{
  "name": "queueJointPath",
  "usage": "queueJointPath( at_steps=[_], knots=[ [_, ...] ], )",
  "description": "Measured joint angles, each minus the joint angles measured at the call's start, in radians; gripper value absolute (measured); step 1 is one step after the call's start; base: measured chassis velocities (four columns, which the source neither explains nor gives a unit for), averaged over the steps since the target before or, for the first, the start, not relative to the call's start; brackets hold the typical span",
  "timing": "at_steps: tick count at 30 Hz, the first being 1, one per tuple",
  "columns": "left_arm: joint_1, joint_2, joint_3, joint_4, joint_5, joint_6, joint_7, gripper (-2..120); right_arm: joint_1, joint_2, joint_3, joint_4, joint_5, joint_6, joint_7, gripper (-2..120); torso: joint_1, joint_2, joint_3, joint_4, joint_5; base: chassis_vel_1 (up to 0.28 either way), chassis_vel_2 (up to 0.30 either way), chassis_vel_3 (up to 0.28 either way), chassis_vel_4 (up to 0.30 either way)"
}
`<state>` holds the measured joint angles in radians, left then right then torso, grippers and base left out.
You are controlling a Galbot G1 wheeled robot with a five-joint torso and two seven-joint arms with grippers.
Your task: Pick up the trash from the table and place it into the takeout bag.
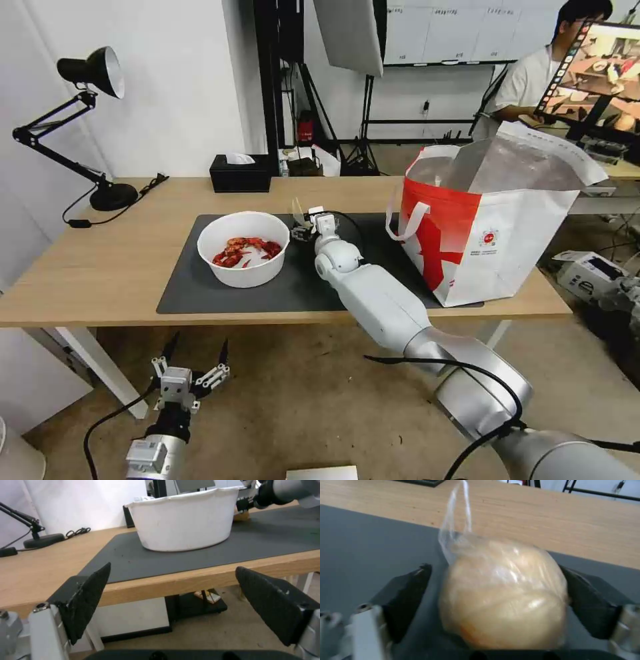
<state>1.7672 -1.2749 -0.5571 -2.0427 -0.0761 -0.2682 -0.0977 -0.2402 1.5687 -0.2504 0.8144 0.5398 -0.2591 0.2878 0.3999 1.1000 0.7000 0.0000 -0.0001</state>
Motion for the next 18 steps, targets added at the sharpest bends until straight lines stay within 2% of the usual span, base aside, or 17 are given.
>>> queueJointPath(
  at_steps=[1,3,5,7,9,10,13,15,16,18],
  knots=[
    [0.0,0.0,0.0,0.0,0.0,0.0,0.0,100,-0.003,-0.001,0.0,0.003,0.001,-0.002,0.0,82,0.0,0.0,0.0,0.0,0.0,0.0,0.0,0.0,0.0],
    [0.0,0.0,0.0,0.0,0.0,0.0,0.0,100,-0.004,-0.001,0.0,0.003,0.001,-0.002,0.0,81,0.0,0.0,0.0,0.0,0.0,0.0,0.0,0.0,0.0],
    [0.0,0.0,0.0,-0.001,0.0,-0.001,0.0,100,-0.006,-0.005,0.0,0.011,0.003,-0.005,0.002,68,0.0,0.0,0.0,0.0001,0.0,0.0,0.0,0.0,0.0],
    [0.0,-0.001,0.0,-0.001,0.0,-0.001,0.0,100,-0.007,-0.005,0.0,0.012,0.003,-0.005,0.002,66,0.0,0.0,0.0,0.0001,0.0,0.0,0.0,0.0,0.0],
    [0.001,-0.003,0.001,-0.001,0.0,-0.001,0.0,100,-0.011,-0.019,-0.004,0.035,0.016,-0.009,0.006,52,0.0,0.0,0.0,0.0,0.0,0.0,0.0,0.0,0.0],
    [0.001,-0.003,0.001,-0.001,0.0,-0.001,0.0,100,-0.011,-0.019,-0.004,0.035,0.016,-0.009,0.006,52,0.0,0.0,0.0,0.0,0.0,0.0,0.0,0.0,0.0],
    [0.005,-0.008,0.002,-0.003,0.003,-0.003,0.0,100,-0.026,-0.041,-0.013,0.086,0.035,-0.014,0.02,37,0.0,0.0,0.0,0.0001,0.0,0.0,0.0,0.0,0.0],
    [0.005,-0.008,0.002,-0.005,0.003,-0.003,0.0,100,-0.03,-0.046,-0.015,0.097,0.037,-0.014,0.025,34,0.0,0.0,0.0,0.0001,0.0001,0.0,0.0,0.0,0.0],
    [0.005,-0.008,0.001,-0.007,0.003,-0.003,0.0,100,-0.04,-0.058,-0.021,0.124,0.036,-0.008,0.032,26,0.0,0.0,0.0,0.0,0.0,0.0,0.0,0.0,0.0],
    [0.005,-0.007,0.0,-0.007,0.003,-0.003,0.0,100,-0.048,-0.067,-0.025,0.144,0.028,0.002,0.036,23,0.0,0.0,0.0,0.0,0.0001,0.0,0.0,0.0,0.0]
  ],
)
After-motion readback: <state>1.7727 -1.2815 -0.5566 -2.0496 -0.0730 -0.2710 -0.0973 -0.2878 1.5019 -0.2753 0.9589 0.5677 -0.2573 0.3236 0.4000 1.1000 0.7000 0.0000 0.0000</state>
